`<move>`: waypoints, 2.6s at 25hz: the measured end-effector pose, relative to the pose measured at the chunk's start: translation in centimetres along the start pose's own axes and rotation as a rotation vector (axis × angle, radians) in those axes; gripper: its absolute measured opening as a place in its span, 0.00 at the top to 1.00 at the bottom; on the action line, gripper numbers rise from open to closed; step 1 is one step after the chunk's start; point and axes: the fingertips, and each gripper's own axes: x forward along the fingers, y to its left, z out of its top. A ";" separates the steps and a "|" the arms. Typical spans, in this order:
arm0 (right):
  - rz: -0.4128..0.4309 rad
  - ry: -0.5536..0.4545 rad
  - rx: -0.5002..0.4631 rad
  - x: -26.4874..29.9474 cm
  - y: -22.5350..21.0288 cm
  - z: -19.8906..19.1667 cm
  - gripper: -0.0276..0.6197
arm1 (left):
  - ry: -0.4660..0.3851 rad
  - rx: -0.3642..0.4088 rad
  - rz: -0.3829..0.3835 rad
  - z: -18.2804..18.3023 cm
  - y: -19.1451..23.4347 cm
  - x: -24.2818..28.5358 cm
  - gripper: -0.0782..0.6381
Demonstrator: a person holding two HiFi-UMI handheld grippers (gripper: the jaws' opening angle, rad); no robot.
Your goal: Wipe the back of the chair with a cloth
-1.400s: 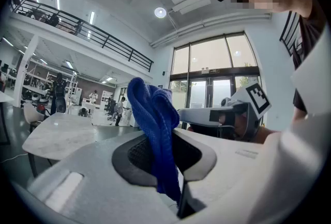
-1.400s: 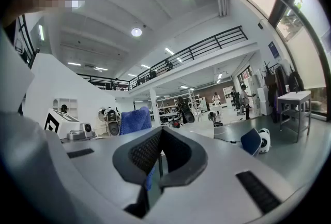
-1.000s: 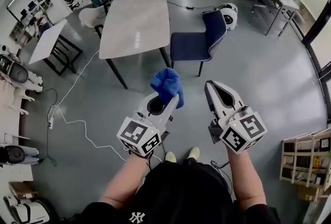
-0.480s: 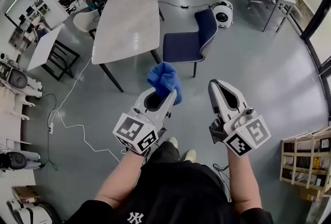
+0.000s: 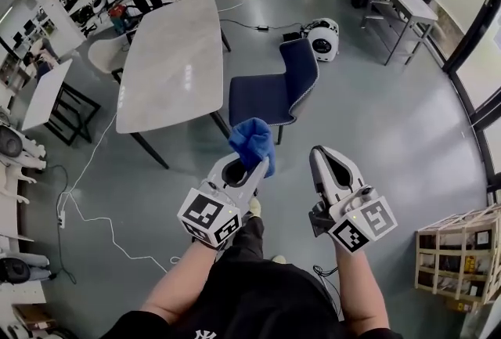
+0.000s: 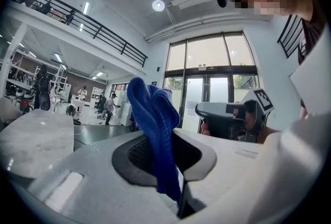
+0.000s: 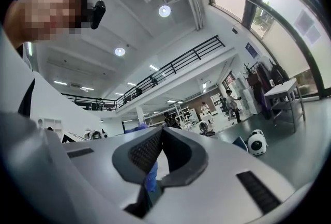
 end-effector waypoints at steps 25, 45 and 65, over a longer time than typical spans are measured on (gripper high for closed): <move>-0.148 0.111 -0.005 26.1 -26.3 -1.5 0.94 | 0.121 0.009 -0.096 -3.4 23.9 27.5 0.79; -0.161 0.231 0.076 37.0 -49.5 -13.8 0.94 | 0.279 0.146 -0.057 -24.5 41.9 54.6 0.79; -0.307 0.226 0.068 35.3 -52.8 -17.1 0.94 | 0.333 0.327 -0.456 -32.9 35.9 57.3 0.79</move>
